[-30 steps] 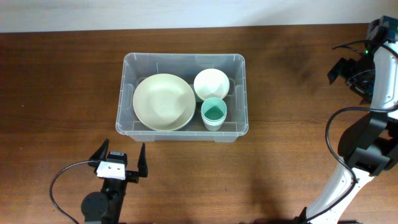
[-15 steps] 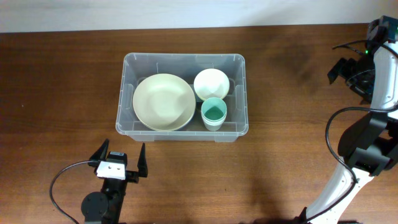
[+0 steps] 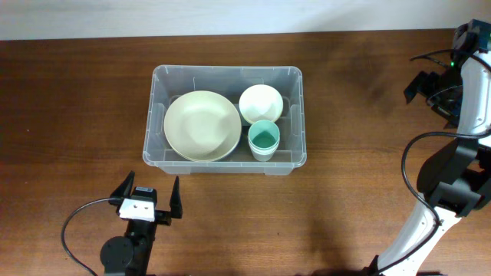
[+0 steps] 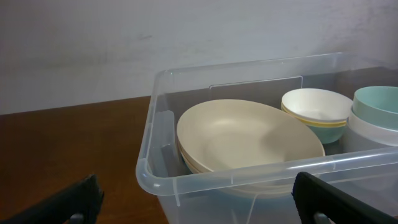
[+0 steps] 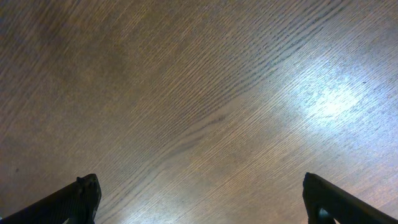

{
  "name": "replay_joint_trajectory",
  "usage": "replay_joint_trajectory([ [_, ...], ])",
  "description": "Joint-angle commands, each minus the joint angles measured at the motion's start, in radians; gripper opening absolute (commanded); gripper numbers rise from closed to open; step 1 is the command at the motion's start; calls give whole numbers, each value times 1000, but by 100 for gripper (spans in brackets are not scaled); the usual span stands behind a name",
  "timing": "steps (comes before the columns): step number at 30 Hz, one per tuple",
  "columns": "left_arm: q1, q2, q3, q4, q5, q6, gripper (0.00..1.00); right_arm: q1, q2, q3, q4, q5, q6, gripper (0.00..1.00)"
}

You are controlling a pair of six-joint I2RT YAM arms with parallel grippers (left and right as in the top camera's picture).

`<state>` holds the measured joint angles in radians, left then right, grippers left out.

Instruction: Pack container

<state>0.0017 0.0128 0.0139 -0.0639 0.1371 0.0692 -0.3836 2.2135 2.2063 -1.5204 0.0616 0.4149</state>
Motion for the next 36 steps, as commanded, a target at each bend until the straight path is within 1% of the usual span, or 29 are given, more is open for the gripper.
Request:
replay_joint_trajectory([
  [1,6,-8,-5,-2,-14,-9,100,11,-11,-3,5,7,0,99],
  [7,6,-8,-5,-2,-14,-9,100,39,-120,-7,116,-18,16,99],
  [9,6,-8,-5,-2,-14,-9,100,68,-214,-42,204,-12,15,99],
  [12,6,-8,-5,-2,-14,-9,100,101,-336,-141,323,2,15,99],
  [16,6,-8,-5,-2,-14,-9,100,143,-554,-380,559,2,15,99],
  [17,6,-8,-5,-2,-14,-9,100,157,-624,-463,630,2,15,99],
  [20,6,-8,-5,-2,-14,-9,100,183,-788,-644,734,2,15,99],
  [23,6,-8,-5,-2,-14,-9,100,210,-1001,-883,822,2,15,99],
  [24,6,-8,-5,-2,-14,-9,100,216,-1047,-939,845,2,15,99],
  [25,6,-8,-5,-2,-14,-9,100,225,-1125,-1035,890,1,15,99],
  [28,6,-8,-5,-2,-14,-9,100,249,-1283,-1224,991,-18,15,99],
  [29,6,-8,-5,-2,-14,-9,100,267,-1386,-1345,1043,-23,16,99],
  [32,6,-8,-5,-2,-14,-9,100,289,-1564,-1518,1081,-29,16,99],
  [34,6,-8,-5,-2,-14,-9,100,301,-1719,-1650,1091,-40,38,99],
  [36,6,-8,-5,-2,-14,-9,99,301,-1808,-1720,1119,-30,34,99],
])
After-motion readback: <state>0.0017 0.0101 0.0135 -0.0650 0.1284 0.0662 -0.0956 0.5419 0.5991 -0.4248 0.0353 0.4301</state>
